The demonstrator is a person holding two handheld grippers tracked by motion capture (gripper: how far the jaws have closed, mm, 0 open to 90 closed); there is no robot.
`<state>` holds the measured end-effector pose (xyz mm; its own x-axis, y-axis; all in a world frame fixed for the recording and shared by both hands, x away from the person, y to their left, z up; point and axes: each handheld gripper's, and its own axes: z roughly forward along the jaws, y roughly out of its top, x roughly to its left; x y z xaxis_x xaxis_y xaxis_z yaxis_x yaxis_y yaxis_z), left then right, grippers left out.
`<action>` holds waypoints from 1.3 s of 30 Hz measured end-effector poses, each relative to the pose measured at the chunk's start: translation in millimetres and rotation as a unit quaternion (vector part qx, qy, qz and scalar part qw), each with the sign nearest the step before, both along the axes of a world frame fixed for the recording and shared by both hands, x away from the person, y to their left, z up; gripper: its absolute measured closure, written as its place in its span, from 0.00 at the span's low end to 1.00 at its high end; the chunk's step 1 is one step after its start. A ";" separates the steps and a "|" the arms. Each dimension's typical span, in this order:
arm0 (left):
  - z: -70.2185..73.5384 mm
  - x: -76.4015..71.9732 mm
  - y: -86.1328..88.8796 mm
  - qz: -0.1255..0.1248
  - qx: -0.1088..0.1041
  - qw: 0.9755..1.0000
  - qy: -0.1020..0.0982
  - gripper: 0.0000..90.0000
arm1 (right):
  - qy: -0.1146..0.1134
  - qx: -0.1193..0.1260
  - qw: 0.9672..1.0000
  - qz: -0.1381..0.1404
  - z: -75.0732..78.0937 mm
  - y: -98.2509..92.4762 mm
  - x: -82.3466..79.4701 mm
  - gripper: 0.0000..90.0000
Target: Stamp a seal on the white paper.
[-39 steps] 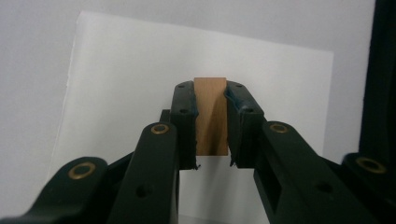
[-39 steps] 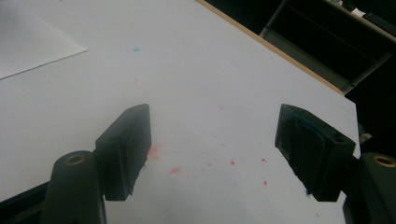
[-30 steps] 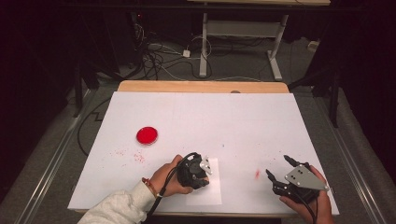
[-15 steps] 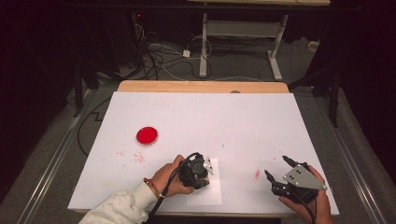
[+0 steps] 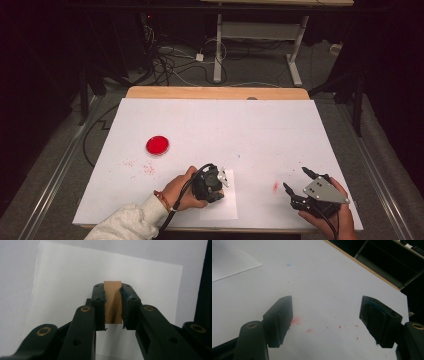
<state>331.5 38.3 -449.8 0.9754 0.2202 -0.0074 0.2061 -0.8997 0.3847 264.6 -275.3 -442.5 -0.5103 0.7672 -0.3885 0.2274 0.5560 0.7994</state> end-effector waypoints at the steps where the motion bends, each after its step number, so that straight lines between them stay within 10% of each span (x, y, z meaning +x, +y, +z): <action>1: -0.1 0.1 0.2 0.000 -0.001 1.000 0.001 0.82 | 0.000 0.000 1.000 0.000 -0.1 0.0 0.0 0.30; 39: -1.1 0.8 3.2 0.009 -0.019 1.000 0.006 0.82 | -0.003 -0.001 1.000 0.006 1.2 0.5 -1.1 0.30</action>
